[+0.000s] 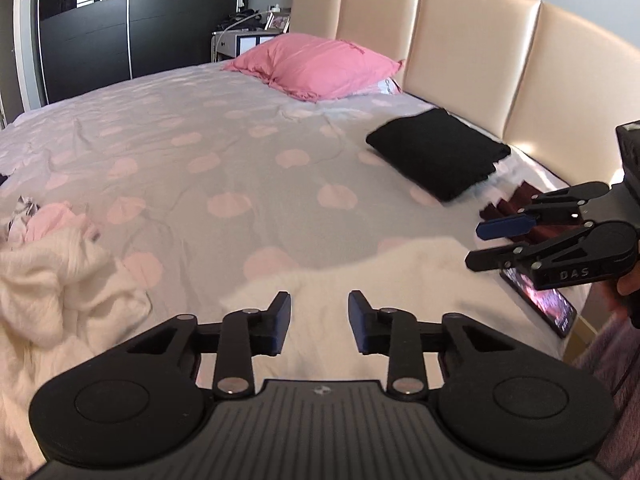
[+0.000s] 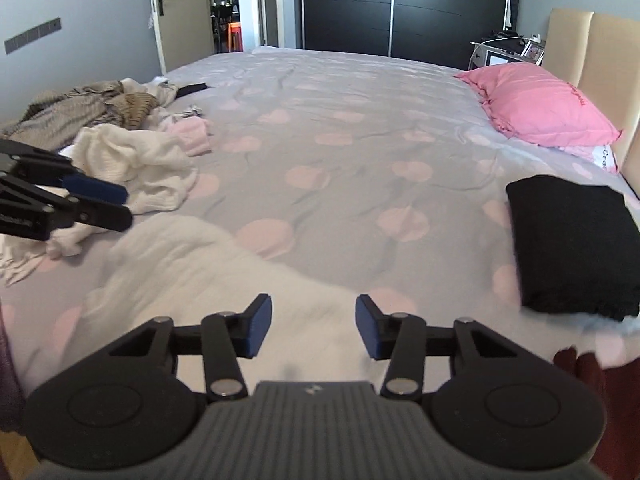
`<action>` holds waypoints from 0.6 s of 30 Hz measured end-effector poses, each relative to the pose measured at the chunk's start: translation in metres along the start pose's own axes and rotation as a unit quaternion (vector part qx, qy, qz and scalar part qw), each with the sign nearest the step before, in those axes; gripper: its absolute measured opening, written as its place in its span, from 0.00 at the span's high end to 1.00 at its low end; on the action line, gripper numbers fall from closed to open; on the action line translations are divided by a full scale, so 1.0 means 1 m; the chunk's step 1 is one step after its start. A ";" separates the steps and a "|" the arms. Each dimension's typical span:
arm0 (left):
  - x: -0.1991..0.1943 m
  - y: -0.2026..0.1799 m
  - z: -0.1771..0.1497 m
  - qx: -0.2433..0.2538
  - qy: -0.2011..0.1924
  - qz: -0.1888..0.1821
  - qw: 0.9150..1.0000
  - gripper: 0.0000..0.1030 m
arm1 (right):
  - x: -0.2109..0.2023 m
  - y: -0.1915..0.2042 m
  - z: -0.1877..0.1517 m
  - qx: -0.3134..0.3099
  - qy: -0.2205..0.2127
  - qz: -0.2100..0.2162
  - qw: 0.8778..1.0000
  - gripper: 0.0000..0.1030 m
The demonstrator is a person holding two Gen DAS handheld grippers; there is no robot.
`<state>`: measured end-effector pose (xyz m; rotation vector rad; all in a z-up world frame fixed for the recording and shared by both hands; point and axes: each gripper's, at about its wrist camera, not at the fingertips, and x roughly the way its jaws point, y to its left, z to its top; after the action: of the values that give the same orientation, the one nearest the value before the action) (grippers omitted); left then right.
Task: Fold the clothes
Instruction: 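Lower the held muslin onto the bed and open both tools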
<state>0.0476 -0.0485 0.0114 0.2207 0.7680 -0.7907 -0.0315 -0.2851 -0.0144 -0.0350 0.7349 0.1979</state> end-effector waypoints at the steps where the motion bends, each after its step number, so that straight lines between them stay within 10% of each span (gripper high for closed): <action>1: -0.003 -0.003 -0.008 -0.002 0.005 -0.002 1.000 0.76 | -0.006 0.006 -0.005 0.002 -0.003 0.003 1.000 0.55; 18: 0.021 -0.052 -0.115 0.003 0.128 0.032 0.991 0.79 | -0.029 0.033 -0.090 0.012 0.117 -0.032 0.993 0.50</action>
<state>-0.0421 -0.0442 -0.0802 0.3546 0.9948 -0.7111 -0.1185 -0.2669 -0.0602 -0.0601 0.9679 0.1250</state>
